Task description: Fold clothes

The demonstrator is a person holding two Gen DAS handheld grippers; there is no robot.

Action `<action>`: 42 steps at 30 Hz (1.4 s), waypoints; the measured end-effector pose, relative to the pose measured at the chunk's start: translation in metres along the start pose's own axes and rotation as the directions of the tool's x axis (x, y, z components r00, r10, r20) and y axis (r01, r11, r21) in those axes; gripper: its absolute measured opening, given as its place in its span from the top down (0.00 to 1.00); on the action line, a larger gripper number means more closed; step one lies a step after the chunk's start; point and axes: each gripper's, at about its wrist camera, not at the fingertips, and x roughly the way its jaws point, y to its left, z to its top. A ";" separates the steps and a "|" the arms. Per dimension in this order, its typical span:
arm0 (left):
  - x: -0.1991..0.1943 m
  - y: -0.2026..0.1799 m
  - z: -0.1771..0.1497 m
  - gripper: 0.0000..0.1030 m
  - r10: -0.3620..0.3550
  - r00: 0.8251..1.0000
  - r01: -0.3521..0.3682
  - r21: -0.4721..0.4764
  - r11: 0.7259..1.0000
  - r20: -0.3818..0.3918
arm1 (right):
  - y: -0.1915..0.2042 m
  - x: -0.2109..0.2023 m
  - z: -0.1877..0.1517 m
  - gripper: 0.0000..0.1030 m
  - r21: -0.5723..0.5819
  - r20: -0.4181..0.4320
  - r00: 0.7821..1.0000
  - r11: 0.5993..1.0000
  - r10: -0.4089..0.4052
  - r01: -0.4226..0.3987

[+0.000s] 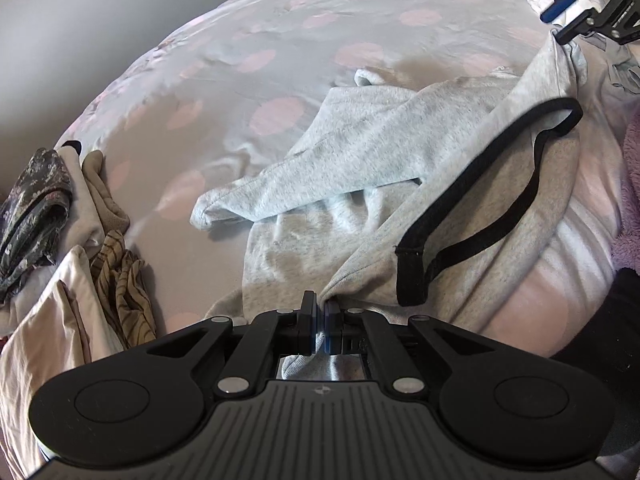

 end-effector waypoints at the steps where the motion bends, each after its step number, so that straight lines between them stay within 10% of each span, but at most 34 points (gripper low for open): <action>1: 0.000 0.000 0.001 0.98 0.000 1.000 0.000 0.003 1.000 0.001 | 0.003 -0.004 0.005 0.73 -0.053 0.002 1.000 0.999 0.014 -0.014; 11: -0.003 0.001 0.000 0.98 -0.007 1.000 0.007 0.004 1.000 0.012 | 0.060 0.013 0.030 0.69 -0.609 -0.104 0.992 0.785 0.066 -0.116; 18: -0.008 0.003 -0.002 0.98 -0.017 0.999 0.017 -0.009 1.000 0.037 | 0.062 0.032 0.035 0.63 -0.726 -0.191 0.980 0.665 0.050 -0.175; 22: -0.009 0.006 -0.004 0.98 -0.024 0.999 0.025 -0.022 0.999 0.047 | 0.060 0.040 0.039 0.83 -0.701 -0.217 0.974 0.685 0.060 -0.199; 27: -0.008 0.010 -0.008 0.98 -0.026 0.998 0.028 -0.037 0.999 0.050 | 0.061 0.027 0.039 0.85 -0.695 -0.165 0.984 0.699 0.072 -0.168; 34: -0.010 0.007 -0.010 0.98 -0.026 0.998 0.029 -0.041 0.999 0.064 | 0.027 0.006 0.057 0.95 -0.366 -0.066 0.992 0.922 0.108 -0.125; 42: -0.016 0.004 -0.011 0.98 -0.017 0.997 0.019 -0.035 0.999 0.069 | 0.050 0.017 0.047 0.75 -0.482 -0.112 0.990 0.866 0.088 -0.131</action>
